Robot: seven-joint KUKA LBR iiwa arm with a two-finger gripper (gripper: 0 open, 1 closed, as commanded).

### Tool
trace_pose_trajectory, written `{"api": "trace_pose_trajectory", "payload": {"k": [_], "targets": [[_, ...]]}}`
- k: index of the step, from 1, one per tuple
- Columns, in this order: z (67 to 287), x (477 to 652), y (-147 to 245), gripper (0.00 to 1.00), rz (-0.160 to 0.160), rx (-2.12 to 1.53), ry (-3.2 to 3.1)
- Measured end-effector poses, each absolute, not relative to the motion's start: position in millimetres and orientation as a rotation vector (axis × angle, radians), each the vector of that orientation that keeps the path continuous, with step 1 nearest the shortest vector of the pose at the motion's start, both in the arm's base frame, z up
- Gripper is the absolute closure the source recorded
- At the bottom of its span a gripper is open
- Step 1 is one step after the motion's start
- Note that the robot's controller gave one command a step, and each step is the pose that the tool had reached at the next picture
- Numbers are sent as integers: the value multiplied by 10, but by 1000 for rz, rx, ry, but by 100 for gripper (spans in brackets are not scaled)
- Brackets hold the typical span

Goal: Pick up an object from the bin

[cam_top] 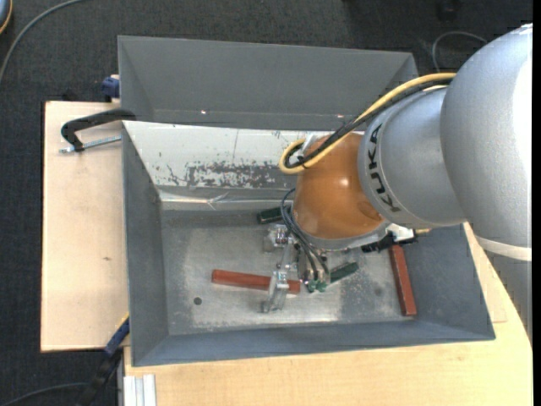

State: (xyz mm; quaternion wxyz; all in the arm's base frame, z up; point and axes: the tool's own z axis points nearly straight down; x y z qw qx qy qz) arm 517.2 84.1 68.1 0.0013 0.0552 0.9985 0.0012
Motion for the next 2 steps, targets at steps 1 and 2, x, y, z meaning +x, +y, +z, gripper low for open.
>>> {"api": "trace_pose_trajectory", "payload": {"k": [1, 2], "targets": [[680, 5171, 840, 100, 3, 174, 3135], [1291, 5195, 849, 100, 6, 174, 3127]]}}
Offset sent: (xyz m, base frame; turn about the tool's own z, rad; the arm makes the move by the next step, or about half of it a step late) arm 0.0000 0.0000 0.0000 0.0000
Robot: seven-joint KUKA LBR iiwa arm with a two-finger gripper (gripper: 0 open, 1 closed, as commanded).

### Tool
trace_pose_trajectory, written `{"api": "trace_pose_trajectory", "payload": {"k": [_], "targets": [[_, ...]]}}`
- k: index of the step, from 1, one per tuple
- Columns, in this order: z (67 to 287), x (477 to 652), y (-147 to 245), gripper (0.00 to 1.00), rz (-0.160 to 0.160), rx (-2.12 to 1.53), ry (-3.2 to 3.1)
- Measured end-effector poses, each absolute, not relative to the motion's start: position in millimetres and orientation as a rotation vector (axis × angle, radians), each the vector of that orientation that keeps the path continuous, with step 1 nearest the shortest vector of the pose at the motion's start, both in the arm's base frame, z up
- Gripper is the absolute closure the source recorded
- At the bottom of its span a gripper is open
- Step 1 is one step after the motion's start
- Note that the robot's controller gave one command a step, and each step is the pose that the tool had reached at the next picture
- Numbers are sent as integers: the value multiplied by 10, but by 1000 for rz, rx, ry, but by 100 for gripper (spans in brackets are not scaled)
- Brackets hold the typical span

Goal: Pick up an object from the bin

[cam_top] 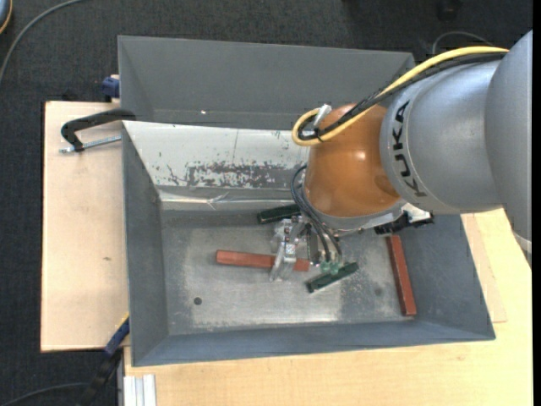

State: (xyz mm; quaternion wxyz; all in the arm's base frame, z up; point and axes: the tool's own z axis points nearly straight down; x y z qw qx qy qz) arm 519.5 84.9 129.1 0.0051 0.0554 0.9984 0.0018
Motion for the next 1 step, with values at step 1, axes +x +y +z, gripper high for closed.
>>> {"api": "trace_pose_trajectory", "payload": {"k": [1], "targets": [[1879, 5221, 861, 100, 6, 173, 3125]]}}
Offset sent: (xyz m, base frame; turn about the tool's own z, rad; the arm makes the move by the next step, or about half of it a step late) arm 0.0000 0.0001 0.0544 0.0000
